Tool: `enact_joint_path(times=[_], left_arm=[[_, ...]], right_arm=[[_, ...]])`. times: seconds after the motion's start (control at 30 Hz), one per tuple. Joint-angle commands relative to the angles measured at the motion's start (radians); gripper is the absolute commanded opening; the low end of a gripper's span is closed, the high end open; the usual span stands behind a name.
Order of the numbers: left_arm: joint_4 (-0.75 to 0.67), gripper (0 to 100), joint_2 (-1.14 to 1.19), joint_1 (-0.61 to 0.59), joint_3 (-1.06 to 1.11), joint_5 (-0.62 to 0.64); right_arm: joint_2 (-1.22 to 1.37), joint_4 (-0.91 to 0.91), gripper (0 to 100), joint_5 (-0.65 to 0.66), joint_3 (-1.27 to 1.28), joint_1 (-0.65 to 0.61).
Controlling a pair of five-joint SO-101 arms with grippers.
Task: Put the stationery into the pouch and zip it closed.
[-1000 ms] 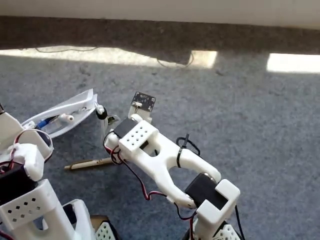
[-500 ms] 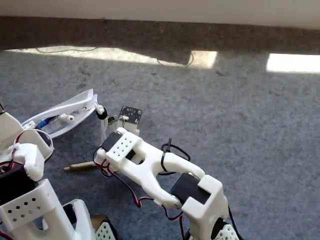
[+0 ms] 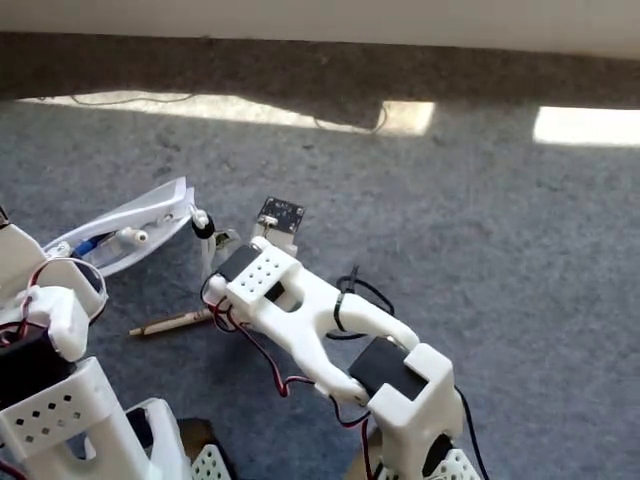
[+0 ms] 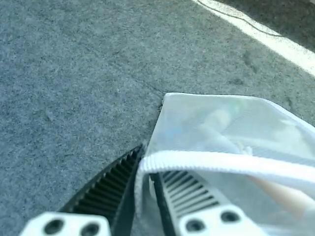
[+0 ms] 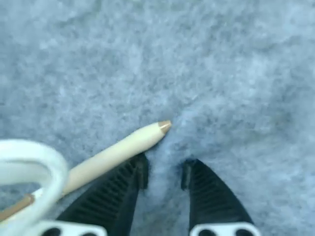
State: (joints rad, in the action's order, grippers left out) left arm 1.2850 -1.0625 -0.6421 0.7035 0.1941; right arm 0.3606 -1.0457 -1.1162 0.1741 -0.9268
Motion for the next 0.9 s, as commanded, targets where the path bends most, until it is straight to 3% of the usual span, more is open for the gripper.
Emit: enact_joint_path(times=[0.0,0.2,0.43,0.87], left_arm=[[-0.017,1,-0.008,-0.012,-0.002,0.006],[-0.017,1,-0.008,-0.012,-0.002,0.006],[-0.017,1,-0.008,-0.012,-0.002,0.006],[-0.021,1,-0.008,-0.012,-0.002,0.006]], right_arm=[[0.005,0.024,4.2,-0.002,-0.048,0.021],[-0.002,-0.064,4.2,0.063,-0.093,0.048],[0.001,-0.340,4.6,0.083,-0.332,0.048],[0.001,-0.404,4.6,0.175,-0.398,0.045]])
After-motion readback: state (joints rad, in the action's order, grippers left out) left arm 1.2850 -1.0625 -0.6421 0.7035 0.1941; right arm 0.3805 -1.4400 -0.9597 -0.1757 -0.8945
